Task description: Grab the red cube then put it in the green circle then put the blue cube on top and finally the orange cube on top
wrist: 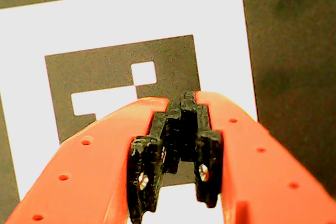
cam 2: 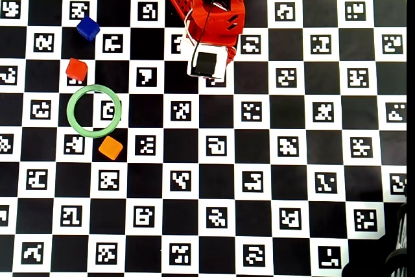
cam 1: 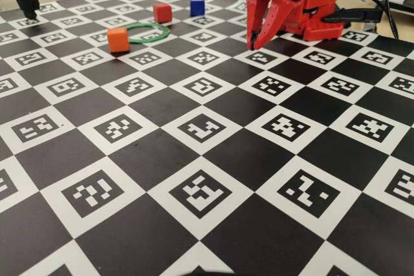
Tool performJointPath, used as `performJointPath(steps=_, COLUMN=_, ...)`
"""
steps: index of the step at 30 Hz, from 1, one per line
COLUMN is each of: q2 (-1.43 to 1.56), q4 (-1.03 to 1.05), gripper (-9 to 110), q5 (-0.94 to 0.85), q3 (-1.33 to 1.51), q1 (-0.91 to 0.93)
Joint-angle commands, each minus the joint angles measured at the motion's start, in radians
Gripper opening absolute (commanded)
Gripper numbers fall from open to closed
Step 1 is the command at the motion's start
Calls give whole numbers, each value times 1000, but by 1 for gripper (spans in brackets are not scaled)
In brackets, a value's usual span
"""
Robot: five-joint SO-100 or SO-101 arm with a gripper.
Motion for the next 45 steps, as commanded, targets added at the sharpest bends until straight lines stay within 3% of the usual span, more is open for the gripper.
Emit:
performJointPath(steps=1, q2=51, q4=46, gripper=-6, q5=-8, q3=51, q1=9)
performJointPath(steps=37, q2=51, q4=46, gripper=-6, q5=-3, q3=51, q1=-6)
performJointPath(steps=40, q2=43, q4=35, gripper=-6, q5=57, q3=38, q1=-11)
performJointPath(steps=45, q2=-327, q4=-2, gripper=-6, q5=207, q3=-242, q1=-6)
